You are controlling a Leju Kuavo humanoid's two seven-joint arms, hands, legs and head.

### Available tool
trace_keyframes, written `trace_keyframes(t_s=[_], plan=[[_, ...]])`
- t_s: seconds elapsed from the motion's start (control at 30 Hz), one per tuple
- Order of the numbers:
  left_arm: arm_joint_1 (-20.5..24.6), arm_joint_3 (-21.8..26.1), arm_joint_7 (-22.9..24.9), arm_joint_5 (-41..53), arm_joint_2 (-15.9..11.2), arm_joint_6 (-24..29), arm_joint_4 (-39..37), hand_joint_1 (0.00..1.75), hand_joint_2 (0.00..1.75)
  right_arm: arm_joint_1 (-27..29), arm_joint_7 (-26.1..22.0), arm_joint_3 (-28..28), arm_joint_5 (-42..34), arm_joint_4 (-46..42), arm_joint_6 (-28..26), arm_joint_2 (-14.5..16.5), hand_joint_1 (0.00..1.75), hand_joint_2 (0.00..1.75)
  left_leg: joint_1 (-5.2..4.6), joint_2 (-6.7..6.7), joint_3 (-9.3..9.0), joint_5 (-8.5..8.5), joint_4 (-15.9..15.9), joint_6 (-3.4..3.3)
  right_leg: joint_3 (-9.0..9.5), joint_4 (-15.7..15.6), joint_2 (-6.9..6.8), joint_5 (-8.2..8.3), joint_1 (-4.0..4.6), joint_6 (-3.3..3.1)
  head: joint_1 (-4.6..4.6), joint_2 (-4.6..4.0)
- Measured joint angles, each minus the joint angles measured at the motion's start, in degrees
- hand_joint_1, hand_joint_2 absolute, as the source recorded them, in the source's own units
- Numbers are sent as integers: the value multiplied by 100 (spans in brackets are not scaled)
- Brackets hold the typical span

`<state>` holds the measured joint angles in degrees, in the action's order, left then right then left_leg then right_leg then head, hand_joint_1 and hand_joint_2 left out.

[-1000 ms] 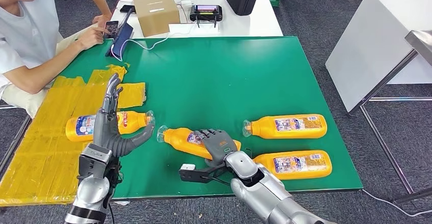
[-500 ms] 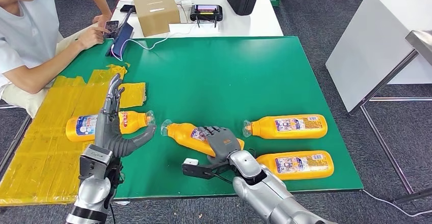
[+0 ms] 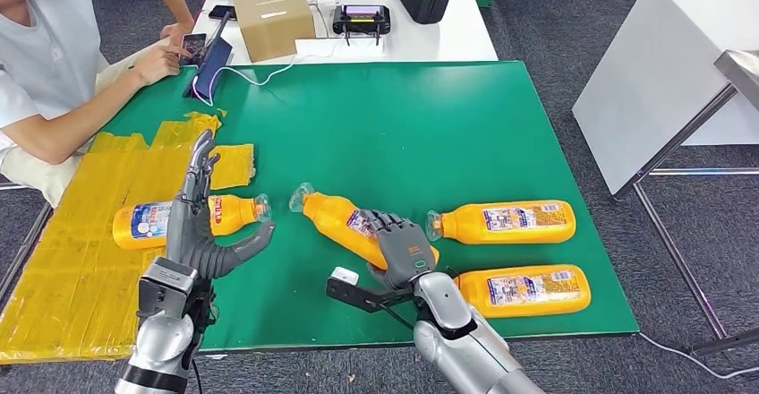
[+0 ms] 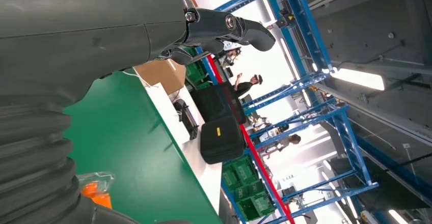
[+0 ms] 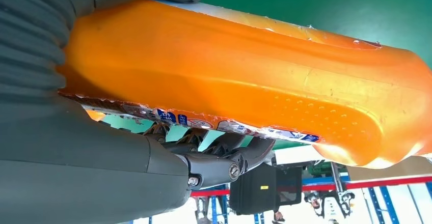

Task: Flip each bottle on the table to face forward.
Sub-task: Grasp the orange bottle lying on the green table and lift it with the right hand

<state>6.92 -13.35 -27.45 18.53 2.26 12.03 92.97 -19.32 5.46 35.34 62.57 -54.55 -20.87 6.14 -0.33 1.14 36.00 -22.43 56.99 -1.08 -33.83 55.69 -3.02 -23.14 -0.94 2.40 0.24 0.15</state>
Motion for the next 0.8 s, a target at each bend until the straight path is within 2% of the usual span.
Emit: trace_keyframes(t_s=[0.07, 0.2, 0.33, 0.43, 0.6, 0.8], plan=[[-1, 0, 2, 1, 4, -6, 1, 0, 175, 42, -29, -38, 66, -62, -145, -2, 175, 175, 0, 0, 2, 0, 0, 0, -2, 0, 0, 0, 0, 0, 1, 0], [-2, -3, 17, -23, 9, -84, 1, 0, 175, 170, -87, -154, 537, -292, -890, 4, 175, 175, -1, 0, 7, 0, 0, 0, -5, 0, 0, 0, -1, 0, 0, 0], [-2, -22, 21, -143, 16, -195, 1, 0, 175, 346, -396, -324, 663, -574, -1536, 64, 175, 175, -1, 0, 8, -1, 0, 0, -9, 0, 0, 0, 0, 0, -1, 0], [1, -45, 145, -500, 25, -566, -9, 0, 175, 567, -990, -575, 475, -926, -1801, 176, 175, 175, 0, 0, 10, -1, 0, 0, -14, -1, 0, -1, 0, -1, 0, 0], [54, -238, 519, -1162, 9, -1576, -210, 0, 175, 994, -2443, -1313, 74, -1622, -1875, 563, 175, 175, 0, 0, 14, -1, 0, 1, -16, 0, 0, -1, 1, -1, -1, 0], [178, -571, 771, -1396, -36, -1991, -409, 0, 175, 1328, -3202, -1913, -144, -2176, -1882, 951, 175, 175, -1, 0, 16, -1, 0, 0, -16, -1, -1, -1, -1, -1, 0, 0]])
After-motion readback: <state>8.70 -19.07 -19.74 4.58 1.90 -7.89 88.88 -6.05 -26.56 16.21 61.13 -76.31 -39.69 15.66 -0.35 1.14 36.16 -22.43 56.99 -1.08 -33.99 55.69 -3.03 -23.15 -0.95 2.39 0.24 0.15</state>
